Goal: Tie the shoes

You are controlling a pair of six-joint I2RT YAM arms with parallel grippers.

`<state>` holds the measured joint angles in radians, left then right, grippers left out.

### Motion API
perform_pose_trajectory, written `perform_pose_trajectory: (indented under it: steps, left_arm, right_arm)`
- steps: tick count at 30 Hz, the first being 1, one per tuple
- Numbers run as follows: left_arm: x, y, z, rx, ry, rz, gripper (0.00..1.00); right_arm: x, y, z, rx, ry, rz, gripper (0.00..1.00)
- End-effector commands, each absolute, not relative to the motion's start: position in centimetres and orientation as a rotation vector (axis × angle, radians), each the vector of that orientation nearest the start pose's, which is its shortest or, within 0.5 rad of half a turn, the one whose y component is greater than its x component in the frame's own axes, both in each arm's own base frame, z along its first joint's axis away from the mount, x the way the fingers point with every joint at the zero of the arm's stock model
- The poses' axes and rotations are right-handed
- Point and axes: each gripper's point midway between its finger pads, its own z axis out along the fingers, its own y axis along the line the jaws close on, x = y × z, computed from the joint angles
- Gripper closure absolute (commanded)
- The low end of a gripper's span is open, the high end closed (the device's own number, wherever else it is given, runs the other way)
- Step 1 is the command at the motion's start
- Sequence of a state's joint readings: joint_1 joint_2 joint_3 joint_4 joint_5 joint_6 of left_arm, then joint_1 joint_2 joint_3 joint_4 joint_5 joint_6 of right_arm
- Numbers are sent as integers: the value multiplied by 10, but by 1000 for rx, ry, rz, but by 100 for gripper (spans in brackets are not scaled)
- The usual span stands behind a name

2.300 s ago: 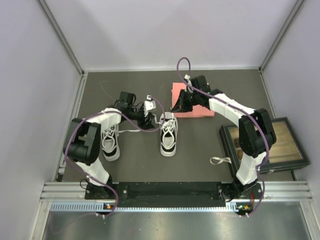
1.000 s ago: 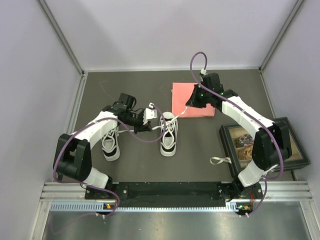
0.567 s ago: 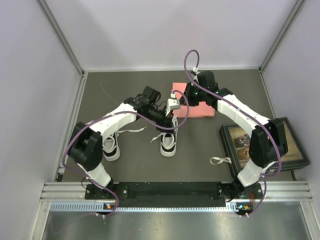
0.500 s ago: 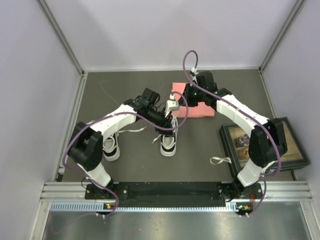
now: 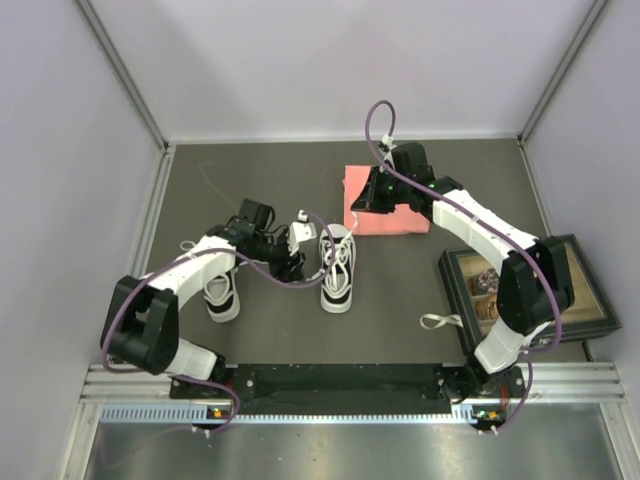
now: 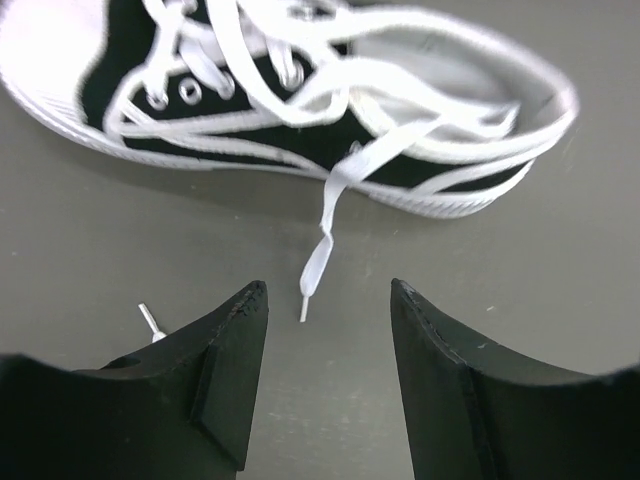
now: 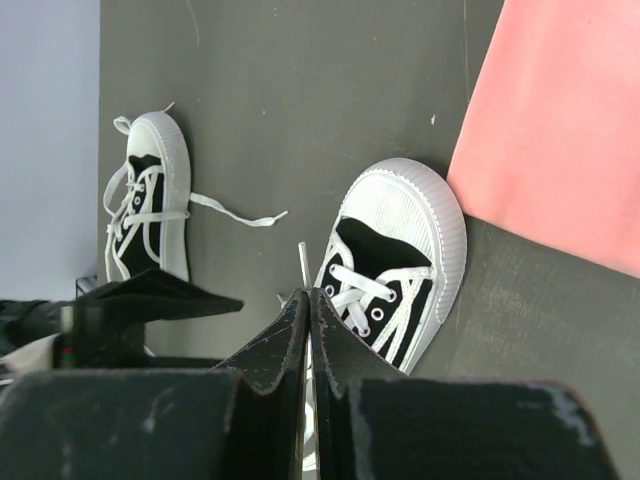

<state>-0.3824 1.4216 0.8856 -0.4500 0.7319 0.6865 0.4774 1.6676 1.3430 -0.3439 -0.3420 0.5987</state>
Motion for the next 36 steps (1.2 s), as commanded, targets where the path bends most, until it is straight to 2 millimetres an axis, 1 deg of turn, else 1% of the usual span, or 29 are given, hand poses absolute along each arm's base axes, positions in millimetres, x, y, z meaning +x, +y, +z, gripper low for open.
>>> perform_pose_trajectory:
  steps: [1, 5, 6, 7, 9, 10, 11, 12, 13, 14, 15, 16, 17, 18, 20, 21, 22, 23, 24, 26, 27, 28, 29, 30, 32, 33, 34, 35, 36]
  left_arm:
    - [263, -203, 68, 1602, 1817, -717, 43]
    - [263, -210, 54, 1670, 1781, -733, 42]
    - [261, -210, 45, 1695, 1795, -740, 42]
    - [262, -213, 44, 1709, 1788, -739, 43]
    - [261, -215, 36, 1746, 1791, -740, 45]
    - [257, -214, 33, 1776, 1800, -748, 48]
    - [254, -213, 30, 1806, 1799, -748, 55]
    - [249, -215, 27, 1849, 1780, -755, 61]
    - [243, -212, 27, 1870, 1795, -771, 68]
    - [239, -214, 30, 1877, 1788, -796, 89]
    - [235, -214, 37, 1880, 1777, -812, 94]
    - [237, -218, 50, 1866, 1755, -824, 100]
    - [231, -219, 61, 1854, 1756, -864, 100]
    - [227, -229, 90, 1807, 1682, -911, 100]
    - [232, -251, 134, 1743, 1538, -932, 100]
    - [217, -269, 160, 1699, 1500, -996, 100]
    - [214, -282, 172, 1691, 1452, -999, 100]
    - [207, -295, 180, 1693, 1416, -1015, 100]
    - [196, -320, 190, 1695, 1351, -1052, 100]
    - [188, -344, 191, 1699, 1331, -1073, 100]
    - [182, -362, 184, 1708, 1330, -1108, 100]
    - [187, -370, 184, 1699, 1340, -1087, 96]
    - [191, -376, 184, 1672, 1351, -1084, 86]
    - [196, -379, 185, 1611, 1406, -1104, 74]
    - [208, -376, 188, 1555, 1411, -1053, 55]
    - [215, -366, 200, 1513, 1409, -1025, 51]
    - [217, -356, 198, 1496, 1436, -1016, 49]
    - [217, -348, 202, 1482, 1431, -1029, 47]
    - [225, -330, 209, 1412, 1461, -1021, 45]
  right_arm:
    - [374, 290, 207, -83, 2308, 968, 100]
    - [373, 289, 208, -85, 2309, 962, 100]
    - [373, 288, 208, -85, 2309, 960, 100]
    - [373, 289, 209, -87, 2308, 961, 100]
    - [373, 289, 209, -90, 2307, 958, 100]
    - [373, 288, 209, -91, 2308, 957, 100]
    - [373, 288, 209, -91, 2308, 957, 100]
    - [373, 288, 209, -91, 2307, 957, 100]
    - [373, 289, 208, -89, 2309, 957, 100]
    - [373, 288, 207, -90, 2310, 957, 100]
    - [373, 289, 208, -92, 2309, 958, 100]
    - [373, 288, 207, -90, 2310, 957, 100]
    - [373, 289, 207, -94, 2309, 961, 100]
    - [373, 289, 208, -94, 2306, 965, 100]
    - [373, 290, 210, -97, 2301, 967, 100]
    - [374, 290, 210, -95, 2299, 972, 100]
    - [374, 292, 212, -100, 2290, 979, 100]
    - [374, 294, 213, -108, 2287, 995, 100]
    - [375, 295, 211, -107, 2290, 1002, 100]
    - [375, 297, 213, -115, 2286, 1019, 100]
    - [375, 299, 214, -118, 2282, 1025, 100]
    - [375, 299, 214, -120, 2282, 1028, 100]
    - [375, 300, 215, -123, 2280, 1036, 100]
    - [375, 300, 216, -126, 2275, 1039, 100]
    - [374, 302, 216, -134, 2277, 1054, 100]
    - [374, 303, 218, -138, 2268, 1064, 100]
    - [373, 304, 218, -143, 2266, 1073, 100]
    - [371, 306, 220, -151, 2261, 1088, 100]
    - [372, 307, 221, -155, 2254, 1098, 100]
